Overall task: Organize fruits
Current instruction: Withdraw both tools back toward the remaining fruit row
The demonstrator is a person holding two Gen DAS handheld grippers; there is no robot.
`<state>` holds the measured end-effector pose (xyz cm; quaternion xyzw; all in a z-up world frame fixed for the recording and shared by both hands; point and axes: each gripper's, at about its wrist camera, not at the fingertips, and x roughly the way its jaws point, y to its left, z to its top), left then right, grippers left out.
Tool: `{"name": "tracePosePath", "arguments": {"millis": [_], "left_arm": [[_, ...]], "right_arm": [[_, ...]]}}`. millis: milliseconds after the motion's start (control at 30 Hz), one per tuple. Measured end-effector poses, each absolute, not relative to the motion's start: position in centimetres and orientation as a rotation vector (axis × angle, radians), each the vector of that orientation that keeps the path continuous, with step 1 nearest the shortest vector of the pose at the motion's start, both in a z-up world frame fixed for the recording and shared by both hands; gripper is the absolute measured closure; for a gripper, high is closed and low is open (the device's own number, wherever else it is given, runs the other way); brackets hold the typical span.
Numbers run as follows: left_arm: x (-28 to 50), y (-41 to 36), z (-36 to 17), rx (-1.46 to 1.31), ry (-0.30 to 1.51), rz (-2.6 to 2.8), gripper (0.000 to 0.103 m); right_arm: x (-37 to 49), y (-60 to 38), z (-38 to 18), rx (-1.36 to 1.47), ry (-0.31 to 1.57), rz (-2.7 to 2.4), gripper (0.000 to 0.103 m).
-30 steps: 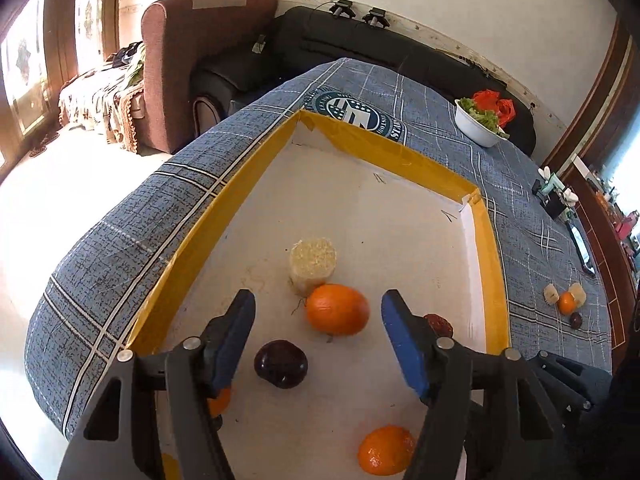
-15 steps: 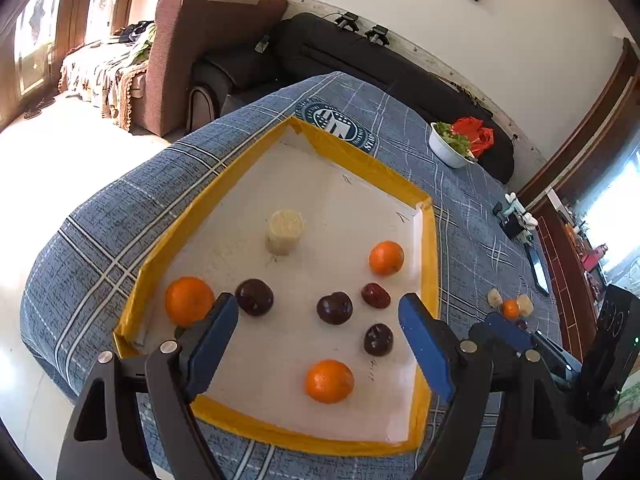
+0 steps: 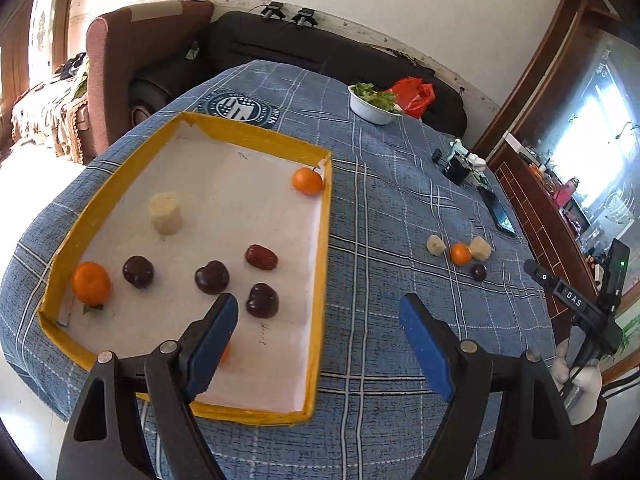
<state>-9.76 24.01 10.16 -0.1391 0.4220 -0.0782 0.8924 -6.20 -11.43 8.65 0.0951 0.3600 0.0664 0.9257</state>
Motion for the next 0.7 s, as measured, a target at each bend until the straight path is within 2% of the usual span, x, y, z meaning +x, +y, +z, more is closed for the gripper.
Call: {"name": "tracePosePath", "arguments": {"millis": [200,633,700], "left_arm": [[-8.0,20.1,9.5,-0.272,0.902,-0.214,0.021],[-1.8,12.3,6.7,-0.206,0.925,-0.286,0.021],[-0.8,11.2,6.1,-0.182,0.924,-0.311,0.021]], "right_arm": [[-4.1,-13.3,6.3,0.269,0.789,0.143,0.046],[0.4,-10.5,1.0,0.117,0.878,0.129,0.047],[0.6,-10.4,0.7,0.109,0.876,0.129,0.057]]}}
